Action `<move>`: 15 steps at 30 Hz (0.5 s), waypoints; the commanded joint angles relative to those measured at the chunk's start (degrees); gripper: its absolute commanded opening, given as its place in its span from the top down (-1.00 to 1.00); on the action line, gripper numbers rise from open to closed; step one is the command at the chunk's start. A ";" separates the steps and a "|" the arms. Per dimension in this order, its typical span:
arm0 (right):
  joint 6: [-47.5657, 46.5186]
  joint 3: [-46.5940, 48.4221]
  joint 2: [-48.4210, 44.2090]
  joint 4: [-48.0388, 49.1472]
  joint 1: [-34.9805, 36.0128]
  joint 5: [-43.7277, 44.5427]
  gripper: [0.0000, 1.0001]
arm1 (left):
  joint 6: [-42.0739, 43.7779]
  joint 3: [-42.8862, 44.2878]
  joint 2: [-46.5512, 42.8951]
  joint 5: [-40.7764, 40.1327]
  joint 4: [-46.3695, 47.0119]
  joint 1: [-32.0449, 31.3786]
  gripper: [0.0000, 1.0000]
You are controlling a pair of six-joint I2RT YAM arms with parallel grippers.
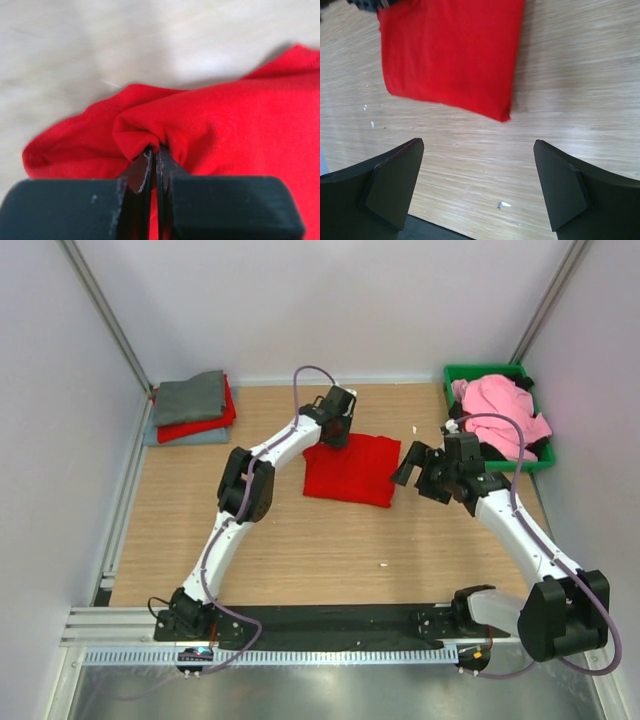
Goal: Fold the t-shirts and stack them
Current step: Fold the tshirt
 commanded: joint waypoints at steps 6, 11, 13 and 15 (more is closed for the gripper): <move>7.84 -3.11 0.56 7.35 -10.01 -3.75 -0.94 | -5.09 -13.00 -10.24 0.79 -6.27 0.17 1.00; 13.64 -9.35 3.54 21.93 -14.67 -13.59 -0.91 | -2.55 -16.17 -17.80 -3.69 -5.65 -0.88 1.00; 16.01 -9.27 5.82 25.89 -14.85 -15.19 -0.90 | 0.35 -16.70 -20.08 -5.36 -4.77 -1.85 1.00; 17.25 -7.70 10.20 28.45 -14.85 -16.25 -0.89 | 2.19 -17.58 -22.72 -6.68 -3.72 -2.82 1.00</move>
